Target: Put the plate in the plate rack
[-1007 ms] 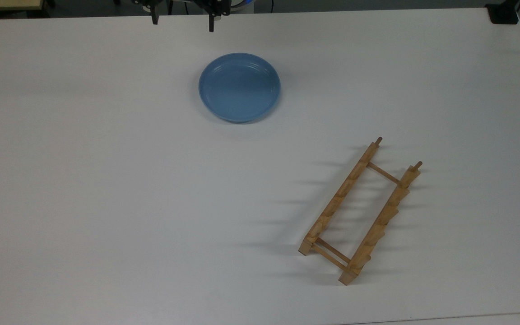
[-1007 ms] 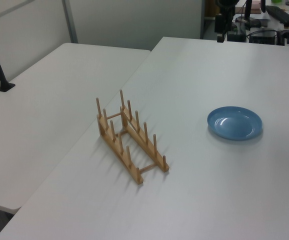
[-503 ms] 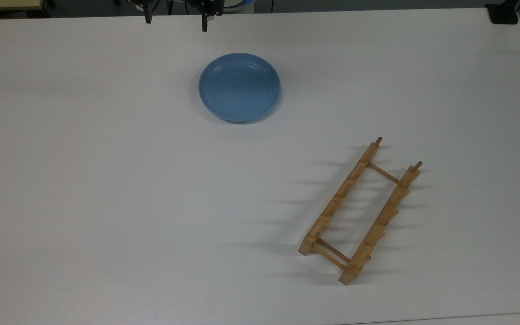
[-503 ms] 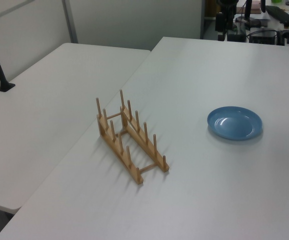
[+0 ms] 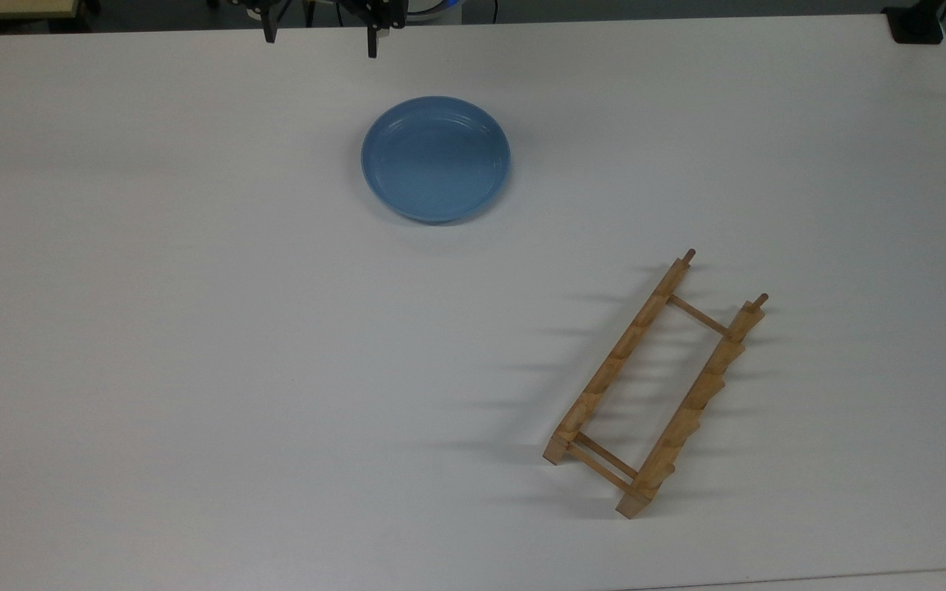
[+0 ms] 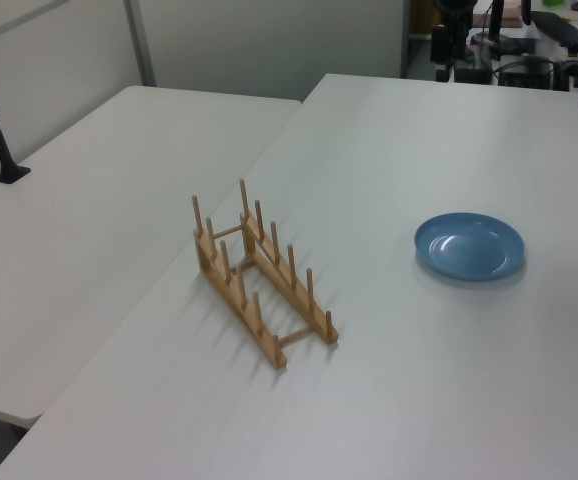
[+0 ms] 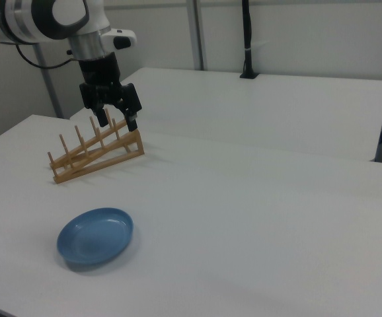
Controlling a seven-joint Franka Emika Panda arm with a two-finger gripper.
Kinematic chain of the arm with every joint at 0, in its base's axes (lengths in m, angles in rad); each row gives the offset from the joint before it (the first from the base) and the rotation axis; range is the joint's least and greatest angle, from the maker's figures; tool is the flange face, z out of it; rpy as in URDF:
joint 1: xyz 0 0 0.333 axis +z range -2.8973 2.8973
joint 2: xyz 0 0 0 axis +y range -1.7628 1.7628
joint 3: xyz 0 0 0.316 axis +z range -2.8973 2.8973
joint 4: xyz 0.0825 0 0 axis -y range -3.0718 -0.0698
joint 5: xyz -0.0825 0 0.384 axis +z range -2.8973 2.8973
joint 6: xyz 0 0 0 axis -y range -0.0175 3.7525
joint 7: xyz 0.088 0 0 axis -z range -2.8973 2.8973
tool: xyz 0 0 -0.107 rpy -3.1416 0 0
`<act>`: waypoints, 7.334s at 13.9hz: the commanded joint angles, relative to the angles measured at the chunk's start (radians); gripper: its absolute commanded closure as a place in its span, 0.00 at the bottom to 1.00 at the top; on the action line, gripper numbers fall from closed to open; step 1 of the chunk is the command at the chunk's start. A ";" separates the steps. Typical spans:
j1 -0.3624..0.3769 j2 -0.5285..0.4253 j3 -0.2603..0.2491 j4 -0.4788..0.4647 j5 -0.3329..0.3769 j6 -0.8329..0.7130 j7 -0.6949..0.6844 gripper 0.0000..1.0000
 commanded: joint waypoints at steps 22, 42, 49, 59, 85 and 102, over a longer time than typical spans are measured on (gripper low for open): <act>0.019 0.158 0.004 -0.174 0.042 0.075 -0.494 0.11; 0.034 0.298 0.011 -0.172 -0.042 0.166 -0.509 1.00; 0.123 0.264 0.013 0.187 0.027 0.026 -0.377 1.00; 0.359 0.265 0.011 0.292 -0.178 0.314 0.347 1.00; 0.531 0.393 0.013 0.128 -0.787 0.512 0.755 0.97; 0.488 0.339 0.016 0.160 -0.641 0.595 0.353 1.00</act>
